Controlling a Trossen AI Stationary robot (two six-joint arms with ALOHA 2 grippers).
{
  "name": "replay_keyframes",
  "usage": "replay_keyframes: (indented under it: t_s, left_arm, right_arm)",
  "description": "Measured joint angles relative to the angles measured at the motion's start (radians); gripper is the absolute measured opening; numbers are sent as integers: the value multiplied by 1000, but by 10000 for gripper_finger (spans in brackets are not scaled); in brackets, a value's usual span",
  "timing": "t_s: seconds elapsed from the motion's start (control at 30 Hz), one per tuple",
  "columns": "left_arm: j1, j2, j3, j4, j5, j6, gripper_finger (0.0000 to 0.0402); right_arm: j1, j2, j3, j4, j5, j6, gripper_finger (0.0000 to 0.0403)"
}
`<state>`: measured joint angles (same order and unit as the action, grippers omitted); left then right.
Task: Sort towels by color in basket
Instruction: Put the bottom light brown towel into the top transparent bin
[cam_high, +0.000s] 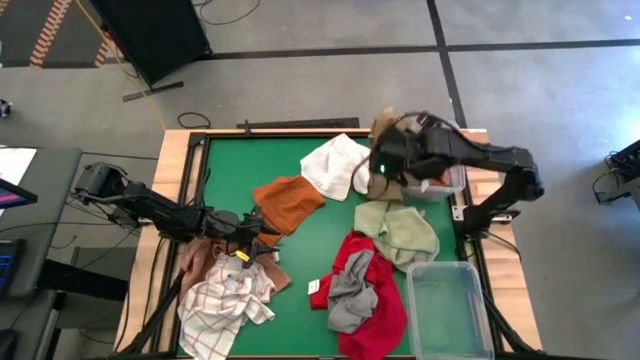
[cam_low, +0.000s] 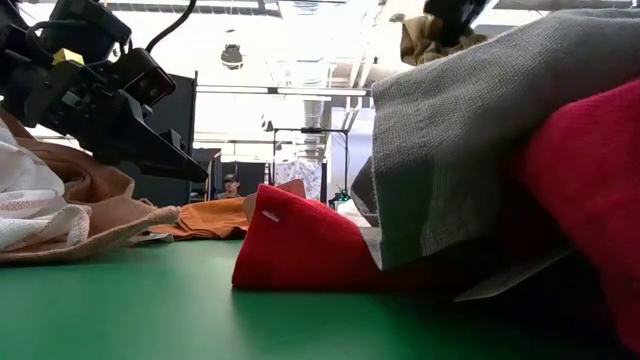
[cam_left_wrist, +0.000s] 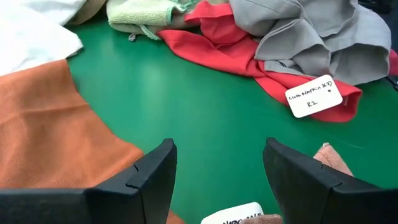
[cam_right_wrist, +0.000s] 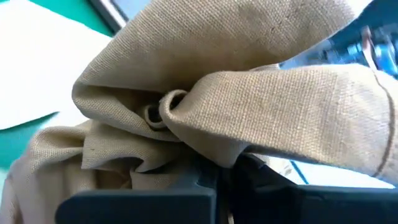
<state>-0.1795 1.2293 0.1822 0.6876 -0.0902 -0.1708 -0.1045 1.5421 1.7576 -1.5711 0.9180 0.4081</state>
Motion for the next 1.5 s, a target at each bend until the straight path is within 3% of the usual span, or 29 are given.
replay_keyframes:
  t_s: [0.3,0.53,1.0,1.5]
  left_arm:
    - [0,0,0,-2,0,-1,229]
    - [0,0,0,-25,0,0,229]
    - [0,0,0,-28,0,1,229]
    - [0,0,0,-48,-5,1,229]
  right_arm:
    - [-306,0,0,0,-92,-23,35]
    - [-443,0,-48,1,-187,-59,35]
    - [-462,-19,-178,-1,-220,-56,35]
    - [-461,-19,-182,0,-265,-50,35]
